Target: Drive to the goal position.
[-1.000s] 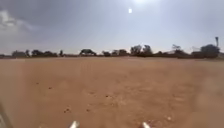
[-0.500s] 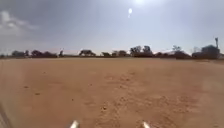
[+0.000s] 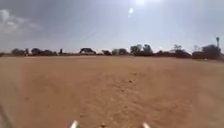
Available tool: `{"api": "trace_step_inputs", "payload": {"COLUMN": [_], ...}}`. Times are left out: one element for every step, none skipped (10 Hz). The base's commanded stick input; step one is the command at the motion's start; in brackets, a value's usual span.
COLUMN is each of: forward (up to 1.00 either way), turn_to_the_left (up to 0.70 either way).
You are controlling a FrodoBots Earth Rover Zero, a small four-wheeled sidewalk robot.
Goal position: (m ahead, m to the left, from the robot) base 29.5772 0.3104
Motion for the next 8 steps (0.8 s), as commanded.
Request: {"api": "trace_step_inputs", "payload": {"forward": [0.70, 0.70, 0.70, 0.70, 0.70, 0.70, 0.70, 0.70], "turn_to_the_left": [0.00, 0.00, 0.00, 0.00, 0.00, 0.00, 0.00, 0.00]}}
